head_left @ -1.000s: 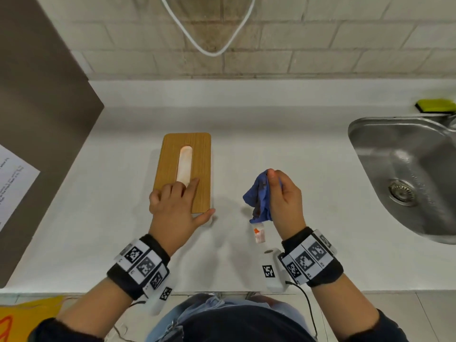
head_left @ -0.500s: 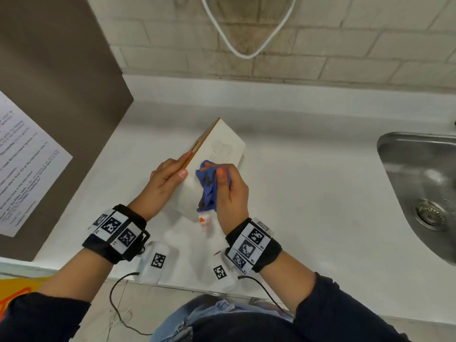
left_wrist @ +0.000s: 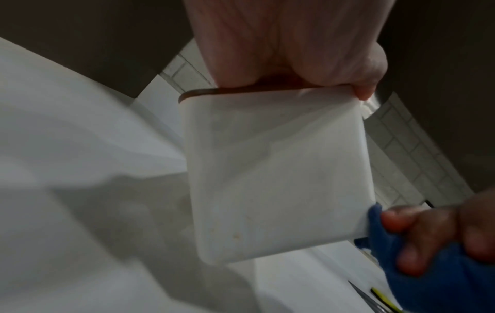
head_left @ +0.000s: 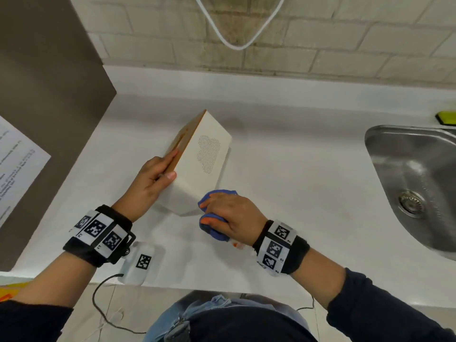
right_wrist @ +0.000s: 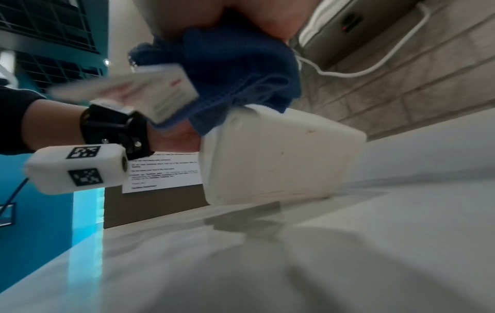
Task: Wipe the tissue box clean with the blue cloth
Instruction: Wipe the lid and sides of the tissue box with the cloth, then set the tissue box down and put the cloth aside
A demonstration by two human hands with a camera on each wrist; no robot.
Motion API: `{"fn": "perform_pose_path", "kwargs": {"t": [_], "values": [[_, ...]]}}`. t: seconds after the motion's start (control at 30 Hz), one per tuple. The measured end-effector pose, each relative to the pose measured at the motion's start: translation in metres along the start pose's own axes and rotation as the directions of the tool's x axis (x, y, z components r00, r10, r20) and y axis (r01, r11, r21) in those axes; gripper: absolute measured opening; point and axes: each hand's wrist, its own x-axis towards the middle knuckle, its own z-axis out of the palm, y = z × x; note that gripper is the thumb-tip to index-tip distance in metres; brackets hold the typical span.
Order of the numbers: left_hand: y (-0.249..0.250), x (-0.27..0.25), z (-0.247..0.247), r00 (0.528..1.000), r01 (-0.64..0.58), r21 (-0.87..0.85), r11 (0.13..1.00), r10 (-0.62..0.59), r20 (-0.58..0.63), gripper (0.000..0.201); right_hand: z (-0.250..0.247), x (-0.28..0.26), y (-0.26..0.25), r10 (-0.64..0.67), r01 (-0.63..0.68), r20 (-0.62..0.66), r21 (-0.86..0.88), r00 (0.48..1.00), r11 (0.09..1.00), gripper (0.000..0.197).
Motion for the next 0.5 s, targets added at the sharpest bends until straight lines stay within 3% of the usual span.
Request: {"fn": "perform_pose_path", "kwargs": {"t": [0.1, 0.17, 0.23, 0.33, 0.5], "values": [[0.001, 0.005, 0.008, 0.997, -0.074, 0.110, 0.991, 0.075, -0.009, 0.053, -0.003, -0.014, 0.005, 0.216, -0.217, -0.017, -0.074, 0.976, 0.973, 0.055], [0.005, 0.004, 0.016, 0.996, -0.088, 0.189, 0.978, 0.089, 0.003, 0.063, -0.009, -0.026, 0.008, 0.427, -0.429, -0.108, 0.008, 0.898, 0.903, 0.053], [0.010, -0.001, 0.027, 0.997, -0.083, 0.260, 0.962, 0.080, 0.023, 0.071, -0.018, -0.041, 0.011, 0.594, -0.586, -0.227, 0.107, 0.772, 0.803, 0.048], [0.017, -0.006, 0.044, 0.996, -0.084, 0.321, 0.943, 0.069, 0.057, 0.075, -0.044, -0.070, 0.023, 0.712, -0.749, -0.422, 0.108, 0.561, 0.654, 0.038], [0.029, -0.005, 0.067, 0.992, -0.108, 0.435, 0.894, 0.072, 0.100, 0.083, -0.117, -0.145, 0.058, 0.707, -0.953, -0.688, 0.076, 0.163, 0.293, 0.038]]}}
